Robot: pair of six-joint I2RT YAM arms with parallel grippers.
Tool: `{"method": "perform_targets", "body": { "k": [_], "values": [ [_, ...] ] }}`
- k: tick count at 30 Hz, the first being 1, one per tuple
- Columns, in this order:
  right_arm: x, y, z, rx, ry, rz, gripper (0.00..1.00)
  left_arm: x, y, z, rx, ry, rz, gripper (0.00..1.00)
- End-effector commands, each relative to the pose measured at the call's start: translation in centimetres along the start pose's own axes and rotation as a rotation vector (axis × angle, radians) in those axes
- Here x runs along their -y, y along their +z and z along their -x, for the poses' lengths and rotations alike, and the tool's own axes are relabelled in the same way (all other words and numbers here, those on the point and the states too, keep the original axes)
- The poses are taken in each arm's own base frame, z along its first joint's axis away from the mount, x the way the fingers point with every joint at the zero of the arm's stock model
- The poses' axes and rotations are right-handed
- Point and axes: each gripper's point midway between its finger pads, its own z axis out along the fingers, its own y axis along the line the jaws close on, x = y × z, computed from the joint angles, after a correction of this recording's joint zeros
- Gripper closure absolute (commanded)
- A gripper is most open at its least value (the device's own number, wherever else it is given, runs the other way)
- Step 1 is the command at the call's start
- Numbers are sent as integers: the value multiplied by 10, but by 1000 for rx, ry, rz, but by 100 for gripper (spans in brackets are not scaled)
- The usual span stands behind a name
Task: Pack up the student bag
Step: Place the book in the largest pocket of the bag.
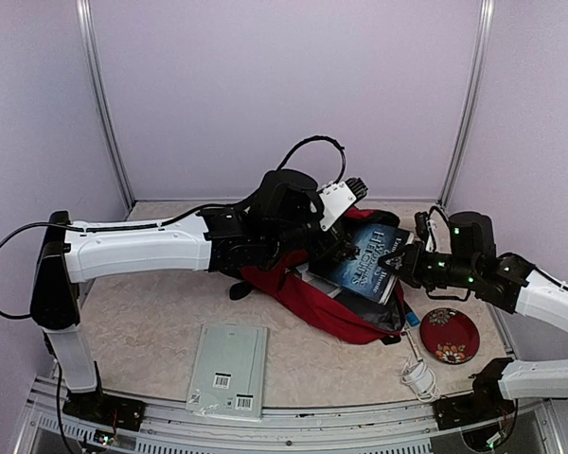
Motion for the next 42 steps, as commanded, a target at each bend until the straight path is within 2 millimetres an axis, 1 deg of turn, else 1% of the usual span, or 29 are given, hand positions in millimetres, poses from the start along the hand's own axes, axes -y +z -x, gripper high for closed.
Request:
{"method": "perform_targets", "body": {
  "k": [1,4,6,8,11,13,17,19,21,24,27,29,31,34,36,39,42],
  "values": [
    [-70,-11,54,205,67,347,100,-9,-23,51,163,-25,14,100],
    [-68,3,55,203,95,375,100,-6,-24,56,180,-32,15,100],
    [-79,11,53,162,92,433,100,-1,-24,57,185,-25,0,100],
    [-90,12,52,141,85,476,100,-2,-22,53,175,-24,8,100],
    [-92,5,54,168,99,483,100,-4,-21,49,165,-36,15,100],
    [-88,2,54,195,124,483,100,-4,-24,52,180,-46,6,100],
    [-89,-3,54,214,145,503,100,-4,-27,59,200,-59,-11,100],
    [-94,-8,51,215,133,515,100,-6,-25,56,187,-47,5,100],
    [-96,-15,47,211,118,504,100,-9,-22,49,156,-26,37,100],
    [-85,-25,42,232,132,464,100,-9,-18,43,133,-18,46,100],
    [-74,-26,43,276,156,450,100,-1,-21,51,163,-30,20,100],
    [-78,-21,44,283,144,487,100,6,-25,60,193,-33,-9,100],
    [-85,-8,45,264,124,520,100,13,-29,69,219,-39,-43,100],
    [-89,14,51,262,105,507,100,16,-33,78,243,-52,-74,100],
    [-89,28,57,291,90,456,100,14,-36,80,251,-60,-75,100],
    [-84,45,56,313,100,421,100,11,-37,77,246,-64,-70,100],
    [-75,59,54,328,148,400,100,11,-36,74,240,-64,-68,100]
  ]
}}
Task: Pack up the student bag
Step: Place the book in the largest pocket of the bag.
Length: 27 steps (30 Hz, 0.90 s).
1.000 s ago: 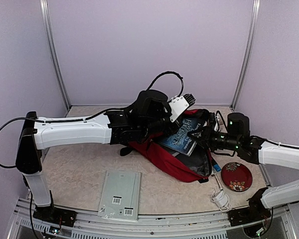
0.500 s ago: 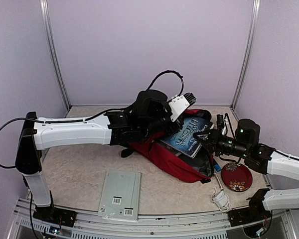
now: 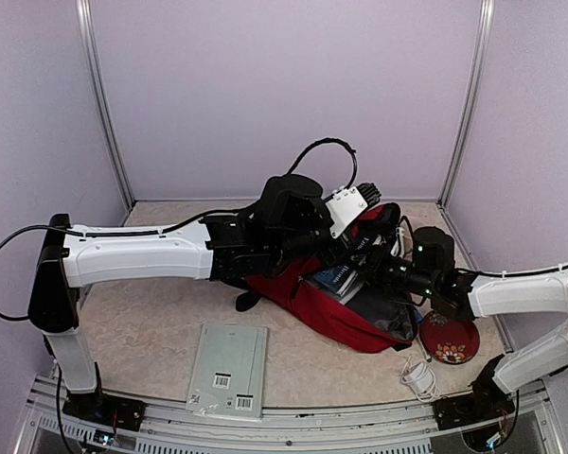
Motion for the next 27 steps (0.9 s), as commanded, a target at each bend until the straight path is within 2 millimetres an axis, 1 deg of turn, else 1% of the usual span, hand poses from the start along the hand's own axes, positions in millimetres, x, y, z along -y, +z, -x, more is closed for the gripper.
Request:
{"method": "perform_targets", "body": {
  "k": [1,5,7,8,9,11,13,14,15,16,18,19,20,21,24,27],
  "values": [
    [-67,3,46,221,-33,219,100,-16,-23,51,147,-49,12,100],
    [-43,17,48,262,-5,134,99,-15,-21,49,145,-47,14,100],
    [-35,29,45,244,-15,101,83,-17,-21,50,147,-49,18,100],
    [-30,35,41,222,-28,74,72,-19,-21,49,146,-51,23,100],
    [-28,40,38,199,-47,46,65,-21,-21,48,142,-55,29,100],
    [-24,45,32,167,-104,-17,58,-30,-21,43,125,-67,49,100],
    [-15,39,29,177,-169,-97,51,-40,-18,31,92,-92,69,100],
    [-16,32,28,180,-218,-119,47,-46,-15,24,74,-108,80,100],
    [-10,29,25,166,-248,-160,39,-53,-13,17,57,-132,94,100],
    [-2,21,22,147,-274,-210,33,-61,-11,10,39,-157,107,100],
    [9,5,19,125,-297,-286,25,-74,-7,-5,9,-207,129,100],
    [15,-3,17,116,-305,-310,23,-79,-5,-12,-2,-229,134,100],
    [20,-11,14,107,-308,-325,17,-84,-3,-19,-15,-248,138,100],
    [22,-19,11,99,-309,-328,14,-87,-2,-25,-24,-263,140,100],
    [25,-38,6,84,-309,-334,13,-88,3,-40,-47,-274,137,100],
    [29,-51,4,90,-294,-333,15,-84,8,-49,-68,-273,131,100]
  ]
}}
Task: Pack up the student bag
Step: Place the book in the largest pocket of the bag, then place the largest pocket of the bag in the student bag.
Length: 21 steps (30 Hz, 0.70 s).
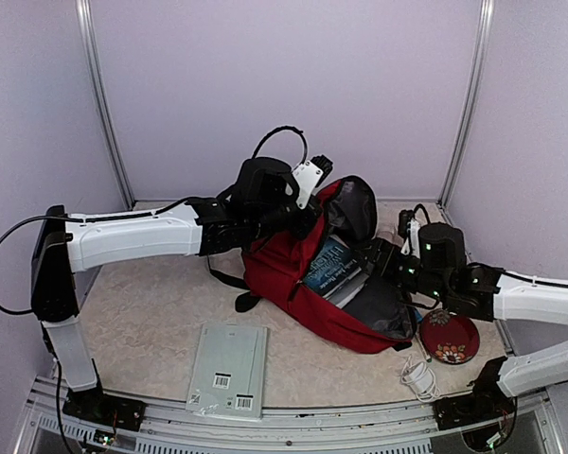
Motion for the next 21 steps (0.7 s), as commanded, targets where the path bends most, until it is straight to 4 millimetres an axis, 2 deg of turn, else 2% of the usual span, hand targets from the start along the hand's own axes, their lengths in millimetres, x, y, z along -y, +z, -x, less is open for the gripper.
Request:
{"method": "perform_targets", "body": {
  "k": [1,5,7,10,13,17,18,19,21],
  "values": [
    [30,-15,-20,-45,-27,-84,16,3,-2,1,7,-42,-18,100],
    [36,-15,-27,-39,-5,-65,26,4,0,-3,-4,-52,-16,100],
    [37,-8,-32,-49,-17,-62,30,0,1,-6,-19,-62,-2,100],
    [37,10,-39,-100,-29,-41,31,-13,5,-16,-52,-111,-3,100],
    [25,23,-35,-142,-49,-7,32,-31,14,-39,-116,-221,-25,100],
    [22,23,-33,-144,-64,1,32,-57,31,-88,-246,-356,1,100],
    [22,20,-33,-139,-63,4,32,-67,34,-102,-281,-389,25,97],
    [22,18,-32,-134,-65,6,32,-72,35,-113,-306,-417,40,85],
    [22,11,-29,-125,-71,4,32,-86,35,-132,-344,-484,72,44]
  ]
}}
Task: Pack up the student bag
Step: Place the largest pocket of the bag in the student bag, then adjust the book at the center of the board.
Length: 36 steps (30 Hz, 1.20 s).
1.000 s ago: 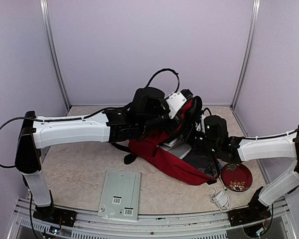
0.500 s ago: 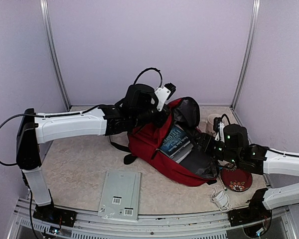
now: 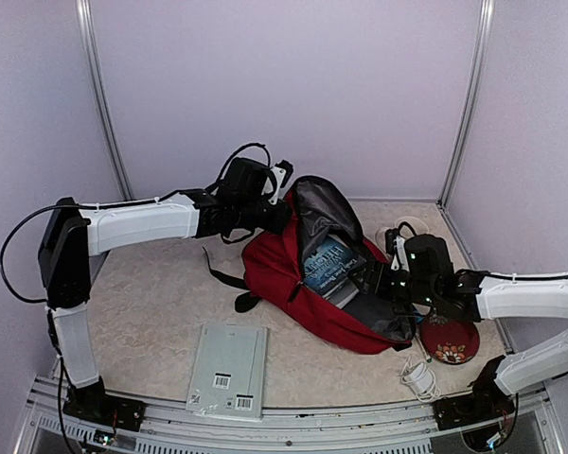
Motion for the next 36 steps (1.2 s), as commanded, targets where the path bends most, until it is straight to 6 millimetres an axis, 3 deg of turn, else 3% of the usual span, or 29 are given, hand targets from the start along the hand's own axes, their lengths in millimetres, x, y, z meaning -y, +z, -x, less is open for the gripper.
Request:
{"method": "perform_targets", "body": {
  "k": [1,3,4,11,14,17,21,25,29,31,36],
  "values": [
    [-13,-17,16,46,-28,45,32,-38,12,-36,-117,-197,53,29],
    [-14,-26,21,65,-38,43,32,-53,5,-32,-93,-255,77,8],
    [-16,-32,24,77,-47,46,33,-62,0,-28,-74,-277,96,2],
    [-34,-59,34,64,-128,48,33,-122,-52,5,29,-314,251,1],
    [-48,-61,27,23,-150,67,33,-149,-73,-4,-4,-347,325,1],
    [-76,-59,11,-24,-182,142,34,-166,-97,-24,-30,-398,379,1],
    [-106,-44,-24,-142,-252,196,33,-158,-123,-59,-84,-432,377,1],
    [-113,-22,-62,-272,-318,172,33,-132,-154,-109,-153,-518,352,1],
    [-161,-15,-106,-403,-421,357,36,-98,-183,-161,-196,-606,345,3],
    [-173,-9,-133,-480,-469,394,36,-86,-194,-188,-231,-676,336,6],
    [-153,17,-186,-650,-469,291,32,-58,-207,-249,-353,-766,282,16]
  ]
}}
